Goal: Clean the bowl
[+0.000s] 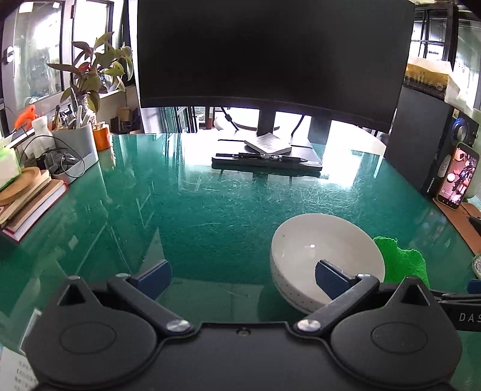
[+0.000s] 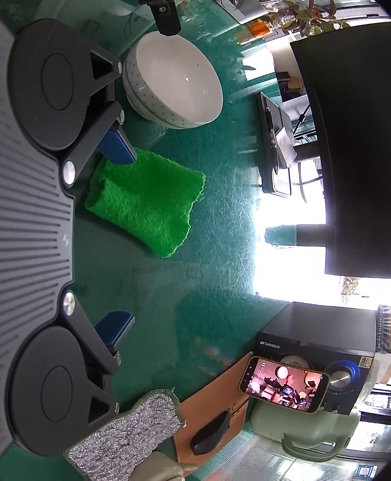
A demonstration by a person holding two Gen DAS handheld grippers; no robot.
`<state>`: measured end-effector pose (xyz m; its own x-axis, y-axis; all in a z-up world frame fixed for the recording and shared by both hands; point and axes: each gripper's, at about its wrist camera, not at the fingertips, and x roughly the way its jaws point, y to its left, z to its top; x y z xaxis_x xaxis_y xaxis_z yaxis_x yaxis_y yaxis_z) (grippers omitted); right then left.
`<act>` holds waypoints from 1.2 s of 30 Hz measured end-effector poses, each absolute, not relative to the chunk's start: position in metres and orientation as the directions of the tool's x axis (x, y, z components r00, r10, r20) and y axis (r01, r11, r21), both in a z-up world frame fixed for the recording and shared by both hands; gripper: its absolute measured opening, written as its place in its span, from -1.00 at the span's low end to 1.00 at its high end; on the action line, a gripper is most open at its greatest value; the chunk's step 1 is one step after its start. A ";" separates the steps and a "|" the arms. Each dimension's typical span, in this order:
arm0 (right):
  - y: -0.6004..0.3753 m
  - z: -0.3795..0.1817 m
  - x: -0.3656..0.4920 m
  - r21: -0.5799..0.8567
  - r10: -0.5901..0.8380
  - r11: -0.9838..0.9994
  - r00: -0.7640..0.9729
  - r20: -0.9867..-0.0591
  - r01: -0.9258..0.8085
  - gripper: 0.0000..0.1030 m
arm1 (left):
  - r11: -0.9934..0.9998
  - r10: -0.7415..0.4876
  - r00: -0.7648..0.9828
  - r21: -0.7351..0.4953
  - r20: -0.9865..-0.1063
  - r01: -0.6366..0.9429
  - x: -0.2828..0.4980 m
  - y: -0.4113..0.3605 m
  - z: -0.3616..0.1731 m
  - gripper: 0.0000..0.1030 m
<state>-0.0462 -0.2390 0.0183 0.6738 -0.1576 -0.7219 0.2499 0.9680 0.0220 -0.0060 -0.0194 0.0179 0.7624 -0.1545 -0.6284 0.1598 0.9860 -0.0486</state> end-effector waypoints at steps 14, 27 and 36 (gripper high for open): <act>-0.237 0.019 -0.047 0.032 -0.142 0.971 0.677 -0.722 0.238 1.00 | 0.981 -0.178 0.751 -0.051 -0.636 0.189 -0.010 -0.021 0.016 0.99; -0.236 0.020 -0.046 0.036 -0.138 0.971 0.675 -0.725 0.237 1.00 | 0.978 -0.190 0.746 -0.052 -0.638 0.204 -0.010 -0.022 0.016 0.99; -0.236 0.019 -0.046 0.041 -0.131 0.971 0.674 -0.727 0.234 1.00 | 0.977 -0.193 0.745 -0.051 -0.639 0.209 -0.010 -0.023 0.016 0.99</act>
<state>-0.0461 -0.2358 0.0190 0.6740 -0.1315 -0.7270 0.2339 0.9714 0.0412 -0.0100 -0.0234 0.0160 0.7449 -0.1929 -0.6387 0.2094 0.9765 -0.0508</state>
